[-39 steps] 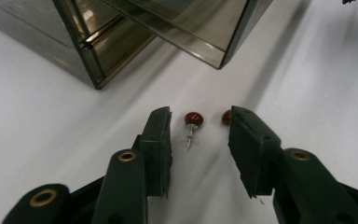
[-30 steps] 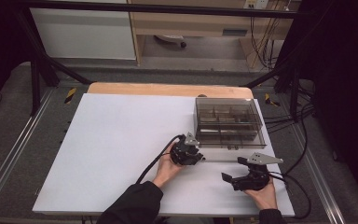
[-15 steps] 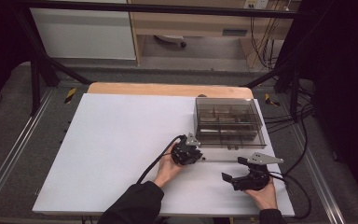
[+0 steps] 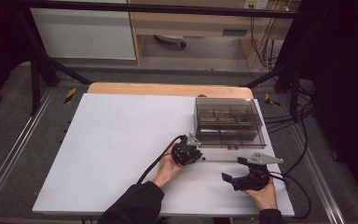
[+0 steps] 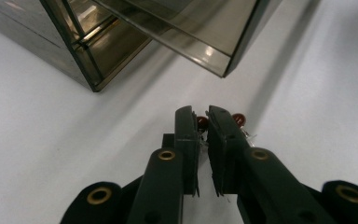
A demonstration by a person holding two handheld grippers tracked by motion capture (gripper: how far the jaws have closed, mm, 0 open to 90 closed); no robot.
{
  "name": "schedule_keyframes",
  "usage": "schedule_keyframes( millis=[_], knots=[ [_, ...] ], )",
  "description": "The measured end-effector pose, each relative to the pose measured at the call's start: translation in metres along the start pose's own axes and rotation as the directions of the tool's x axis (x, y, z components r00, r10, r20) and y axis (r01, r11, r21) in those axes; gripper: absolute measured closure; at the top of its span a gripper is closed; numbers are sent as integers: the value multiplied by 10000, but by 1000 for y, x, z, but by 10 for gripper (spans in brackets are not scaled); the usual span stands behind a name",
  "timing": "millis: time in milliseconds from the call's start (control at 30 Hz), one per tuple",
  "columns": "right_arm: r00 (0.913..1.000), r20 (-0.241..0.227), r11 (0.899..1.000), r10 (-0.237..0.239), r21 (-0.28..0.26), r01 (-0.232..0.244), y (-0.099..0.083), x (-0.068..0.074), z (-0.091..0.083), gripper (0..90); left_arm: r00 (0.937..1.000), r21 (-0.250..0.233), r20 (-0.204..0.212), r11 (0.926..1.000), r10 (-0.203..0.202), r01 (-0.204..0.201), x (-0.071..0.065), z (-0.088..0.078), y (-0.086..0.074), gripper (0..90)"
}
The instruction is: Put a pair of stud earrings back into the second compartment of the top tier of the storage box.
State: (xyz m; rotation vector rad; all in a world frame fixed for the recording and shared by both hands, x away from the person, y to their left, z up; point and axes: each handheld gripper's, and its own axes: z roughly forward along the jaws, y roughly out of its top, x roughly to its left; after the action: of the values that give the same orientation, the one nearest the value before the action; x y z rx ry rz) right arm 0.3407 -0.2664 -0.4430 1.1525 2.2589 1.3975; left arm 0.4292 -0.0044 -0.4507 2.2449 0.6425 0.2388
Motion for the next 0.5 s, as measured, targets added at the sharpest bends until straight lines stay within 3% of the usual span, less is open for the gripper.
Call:
schedule_keyframes(
  millis=[500],
  knots=[
    [10000, 22, 10000, -27, 22, 27, 0, 0, 0, 9, 9993, -279, 89, 9989, -363, 365, -3, -31, -8, 821]
  ],
)
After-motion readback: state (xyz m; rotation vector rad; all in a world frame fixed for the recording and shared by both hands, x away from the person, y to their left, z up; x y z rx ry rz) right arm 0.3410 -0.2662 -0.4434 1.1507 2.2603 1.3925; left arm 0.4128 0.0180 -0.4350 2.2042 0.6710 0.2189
